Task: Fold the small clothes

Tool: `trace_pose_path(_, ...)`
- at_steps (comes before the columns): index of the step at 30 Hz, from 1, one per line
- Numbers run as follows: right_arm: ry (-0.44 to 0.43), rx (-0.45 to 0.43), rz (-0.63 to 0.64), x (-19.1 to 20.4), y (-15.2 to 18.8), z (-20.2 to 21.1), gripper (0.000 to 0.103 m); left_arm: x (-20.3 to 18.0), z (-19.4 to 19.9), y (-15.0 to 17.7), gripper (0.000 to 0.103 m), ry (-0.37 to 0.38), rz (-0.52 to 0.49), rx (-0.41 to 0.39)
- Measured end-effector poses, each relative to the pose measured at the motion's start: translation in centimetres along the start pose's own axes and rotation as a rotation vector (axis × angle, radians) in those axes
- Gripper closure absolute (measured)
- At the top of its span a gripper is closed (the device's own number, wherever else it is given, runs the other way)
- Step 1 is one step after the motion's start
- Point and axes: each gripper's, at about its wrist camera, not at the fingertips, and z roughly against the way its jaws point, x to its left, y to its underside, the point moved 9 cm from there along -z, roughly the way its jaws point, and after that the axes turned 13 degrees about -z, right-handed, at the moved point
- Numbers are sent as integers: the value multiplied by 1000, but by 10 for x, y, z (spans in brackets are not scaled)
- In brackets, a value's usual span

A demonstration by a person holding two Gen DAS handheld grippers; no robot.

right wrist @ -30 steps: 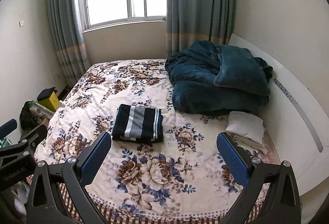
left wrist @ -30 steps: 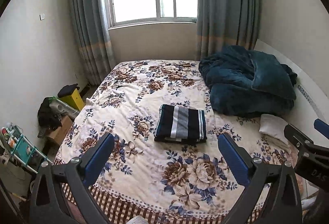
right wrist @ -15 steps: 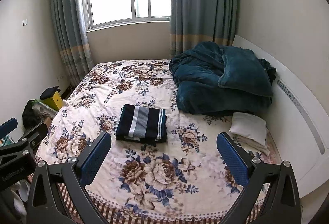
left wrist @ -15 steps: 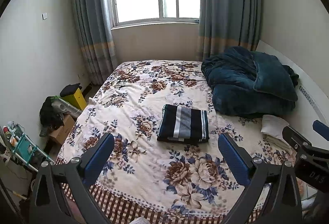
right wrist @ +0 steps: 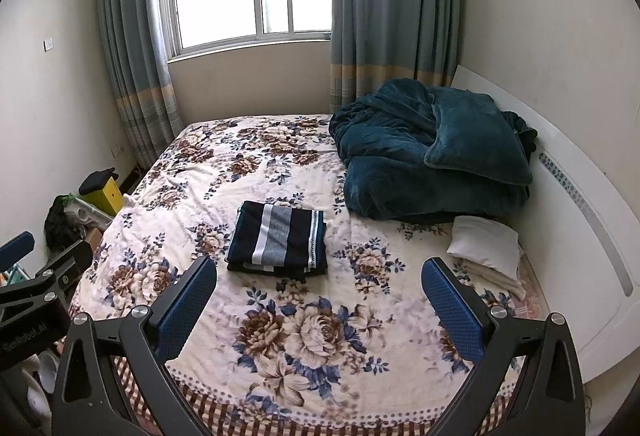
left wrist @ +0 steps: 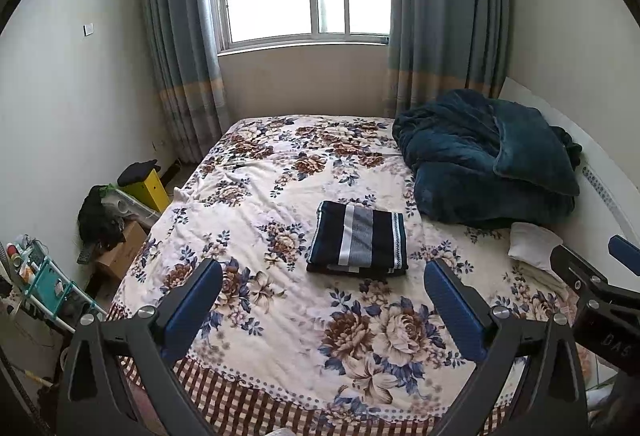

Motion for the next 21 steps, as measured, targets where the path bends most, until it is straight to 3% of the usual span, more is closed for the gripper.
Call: trace_pose_path(21, -7, -2, 4, 2, 0, 0, 0, 1, 4, 4, 0, -14, 14, 2)
